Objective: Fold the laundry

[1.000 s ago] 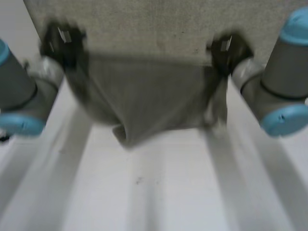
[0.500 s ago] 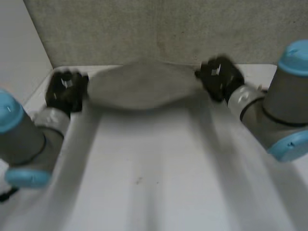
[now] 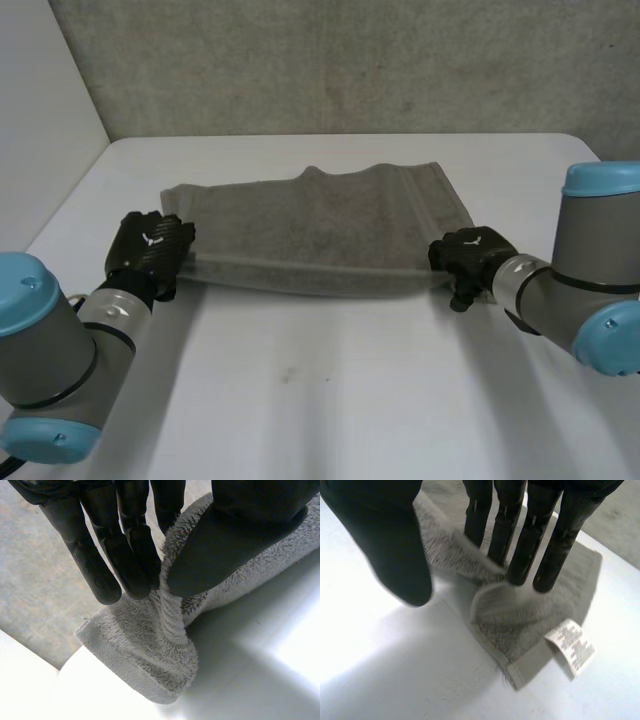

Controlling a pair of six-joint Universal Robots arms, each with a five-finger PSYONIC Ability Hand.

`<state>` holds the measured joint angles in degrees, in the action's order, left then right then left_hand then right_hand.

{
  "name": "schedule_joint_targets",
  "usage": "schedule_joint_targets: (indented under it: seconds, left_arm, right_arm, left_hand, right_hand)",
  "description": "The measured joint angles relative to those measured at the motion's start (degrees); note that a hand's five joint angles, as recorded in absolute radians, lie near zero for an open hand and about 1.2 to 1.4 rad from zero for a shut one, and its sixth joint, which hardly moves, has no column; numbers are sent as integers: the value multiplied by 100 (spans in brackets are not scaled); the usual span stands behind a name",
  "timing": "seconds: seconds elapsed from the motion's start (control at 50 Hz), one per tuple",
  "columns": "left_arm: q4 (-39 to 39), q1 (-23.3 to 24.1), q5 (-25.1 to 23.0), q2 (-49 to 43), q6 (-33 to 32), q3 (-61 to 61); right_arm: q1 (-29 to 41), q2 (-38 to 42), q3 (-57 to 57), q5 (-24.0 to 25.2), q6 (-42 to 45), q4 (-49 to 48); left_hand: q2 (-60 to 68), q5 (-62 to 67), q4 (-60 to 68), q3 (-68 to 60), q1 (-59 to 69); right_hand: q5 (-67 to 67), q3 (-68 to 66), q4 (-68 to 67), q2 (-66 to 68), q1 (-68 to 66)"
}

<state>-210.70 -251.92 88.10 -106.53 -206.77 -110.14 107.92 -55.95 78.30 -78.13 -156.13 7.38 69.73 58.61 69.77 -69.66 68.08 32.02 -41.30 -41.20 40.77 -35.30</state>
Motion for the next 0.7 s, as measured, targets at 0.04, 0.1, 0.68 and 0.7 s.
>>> schedule_joint_targets:
  seconds: [0.04, 0.1, 0.68, 0.7]
  left_arm:
    - [-9, -47, 7, 93, -2, -8]
    - [-21, -177, 8, 223, -3, -10]
    - [-59, -643, -172, 274, 5, -23]
    - [-59, -643, -177, 270, 5, -25]
  right_arm:
    - [-133, -40, 80, 1, -373, -76]
    - [-305, -128, 200, 26, -676, -173]
    - [-450, 489, 61, 220, 876, -543]
    - [-447, 510, 49, 220, 871, -545]
  left_hand:
    - [0, 0, 0, -1, 0]
    - [0, 0, 0, 0, 0]
    - [0, 0, 1, -1, 0]
    - [0, 0, 1, -1, 0]
  right_hand:
    - [-1039, 980, 975, -880, 813]
    - [-1406, 1331, 1327, -1245, 1047]
    - [-1470, 1378, 1381, -1269, 1091]
    - [-1469, 1378, 1381, -1269, 1091]
